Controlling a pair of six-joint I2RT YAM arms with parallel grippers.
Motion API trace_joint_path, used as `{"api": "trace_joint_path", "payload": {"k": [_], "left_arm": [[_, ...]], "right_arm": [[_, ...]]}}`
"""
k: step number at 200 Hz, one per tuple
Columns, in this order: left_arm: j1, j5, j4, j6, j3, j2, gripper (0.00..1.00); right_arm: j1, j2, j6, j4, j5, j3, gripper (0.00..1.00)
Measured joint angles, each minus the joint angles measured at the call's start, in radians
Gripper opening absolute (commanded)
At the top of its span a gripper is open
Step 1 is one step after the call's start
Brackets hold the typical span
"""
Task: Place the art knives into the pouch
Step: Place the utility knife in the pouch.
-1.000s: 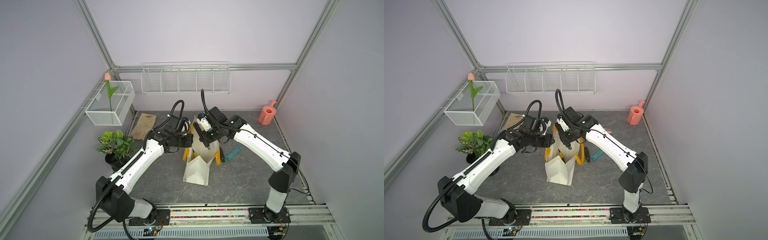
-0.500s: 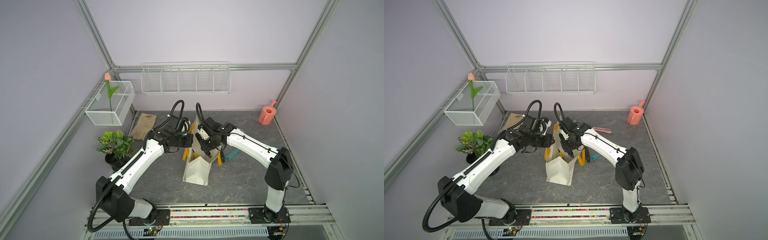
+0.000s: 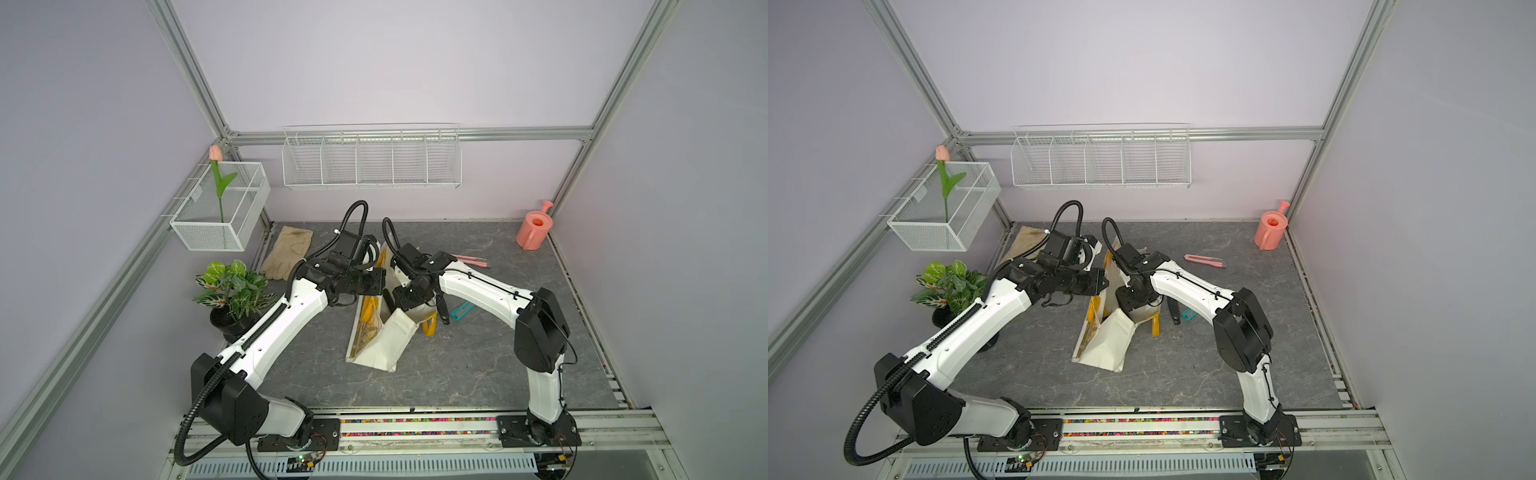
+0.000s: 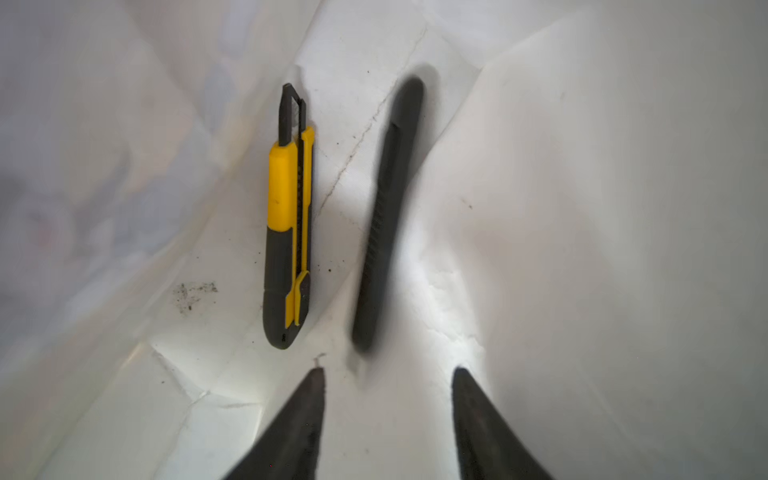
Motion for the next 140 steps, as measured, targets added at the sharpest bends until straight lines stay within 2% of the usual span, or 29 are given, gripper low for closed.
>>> {"api": "trace_joint_path", "payload": {"k": [45,102,121,140], "left_arm": [[0.000,-0.001,0.000,0.000,0.000,0.000,0.00],[0.000,-0.008,0.002,0.000,0.000,0.000,0.00],[0.000,-0.006,0.006,-0.005,0.000,0.000,0.00],[0.000,0.022,0.032,-0.020,0.000,0.000,0.00]], "right_arm": [[0.003,-0.076,-0.016,-0.045,0.040,0.063,0.72],[-0.006,-0.359,-0.034,-0.090,0.132,0.141,0.82],[-0.045,-0.446,-0.030,-0.084,0.163,0.090,0.83],[-0.138,-0.521,-0.013,-0.061,0.169,-0.054,0.84]]}}
